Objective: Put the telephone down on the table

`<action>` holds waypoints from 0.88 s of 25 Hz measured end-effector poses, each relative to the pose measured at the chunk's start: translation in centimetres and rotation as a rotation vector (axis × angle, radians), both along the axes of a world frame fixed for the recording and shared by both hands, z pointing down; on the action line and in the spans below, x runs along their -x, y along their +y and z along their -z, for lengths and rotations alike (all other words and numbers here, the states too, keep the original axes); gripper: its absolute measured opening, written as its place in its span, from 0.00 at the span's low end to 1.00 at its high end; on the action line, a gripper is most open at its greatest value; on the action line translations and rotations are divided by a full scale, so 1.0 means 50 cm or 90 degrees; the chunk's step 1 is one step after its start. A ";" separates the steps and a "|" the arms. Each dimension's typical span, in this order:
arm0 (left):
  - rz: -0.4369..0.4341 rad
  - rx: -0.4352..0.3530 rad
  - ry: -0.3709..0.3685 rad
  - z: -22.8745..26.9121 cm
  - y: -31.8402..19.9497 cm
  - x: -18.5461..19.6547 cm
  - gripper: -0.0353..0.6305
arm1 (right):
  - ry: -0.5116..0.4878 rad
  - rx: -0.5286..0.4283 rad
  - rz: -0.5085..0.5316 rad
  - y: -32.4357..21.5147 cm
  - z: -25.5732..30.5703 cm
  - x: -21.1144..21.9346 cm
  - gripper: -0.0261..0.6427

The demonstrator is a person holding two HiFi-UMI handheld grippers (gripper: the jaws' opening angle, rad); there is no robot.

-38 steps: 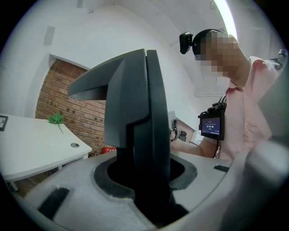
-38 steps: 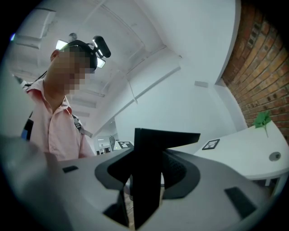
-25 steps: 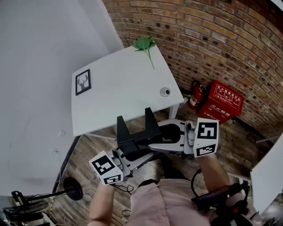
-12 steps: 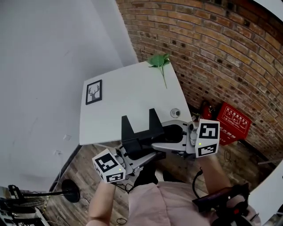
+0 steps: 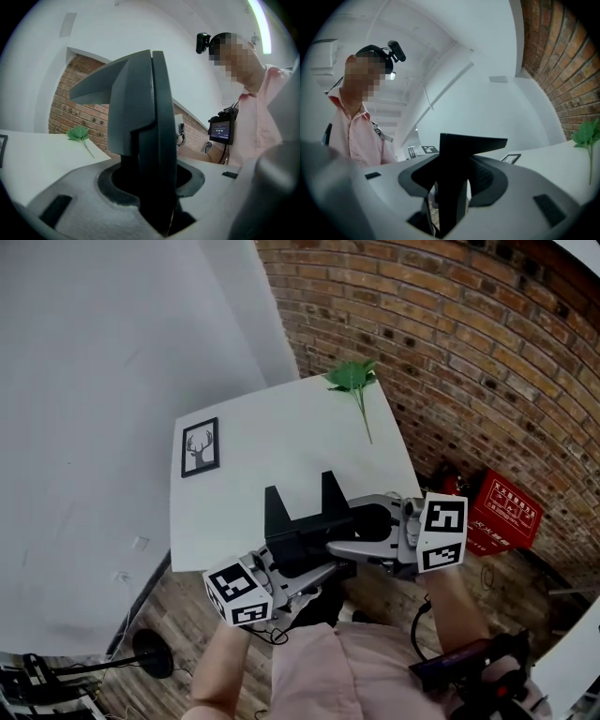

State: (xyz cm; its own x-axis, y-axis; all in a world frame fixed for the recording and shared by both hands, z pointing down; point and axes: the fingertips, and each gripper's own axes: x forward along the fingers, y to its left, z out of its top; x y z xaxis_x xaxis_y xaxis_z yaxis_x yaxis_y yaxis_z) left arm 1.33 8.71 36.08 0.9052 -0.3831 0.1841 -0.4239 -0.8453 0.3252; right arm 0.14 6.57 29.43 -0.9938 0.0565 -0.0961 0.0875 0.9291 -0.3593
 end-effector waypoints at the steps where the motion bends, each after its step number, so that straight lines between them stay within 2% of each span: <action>1: -0.003 0.004 0.003 -0.005 -0.021 0.014 0.31 | 0.004 0.004 -0.003 -0.022 -0.006 0.015 0.31; 5: -0.015 0.009 0.015 -0.004 -0.110 0.072 0.31 | 0.016 0.011 -0.018 -0.112 -0.008 0.075 0.31; 12: -0.035 -0.024 0.031 0.032 -0.252 0.168 0.31 | 0.025 -0.021 -0.044 -0.249 0.032 0.173 0.31; 17: -0.050 -0.053 0.029 0.065 -0.312 0.202 0.31 | 0.024 -0.046 -0.066 -0.304 0.066 0.206 0.31; 22: -0.057 -0.050 0.033 0.064 -0.350 0.215 0.31 | 0.030 -0.046 -0.078 -0.342 0.064 0.219 0.31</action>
State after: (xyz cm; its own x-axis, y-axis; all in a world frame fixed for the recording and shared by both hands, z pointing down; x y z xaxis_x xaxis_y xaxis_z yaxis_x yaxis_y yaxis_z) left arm -9.43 -8.79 32.86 0.9440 -0.3116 0.1082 -0.3296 -0.9030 0.2755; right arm -10.82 -10.53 26.21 -0.9970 -0.0598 -0.0488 -0.0429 0.9553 -0.2925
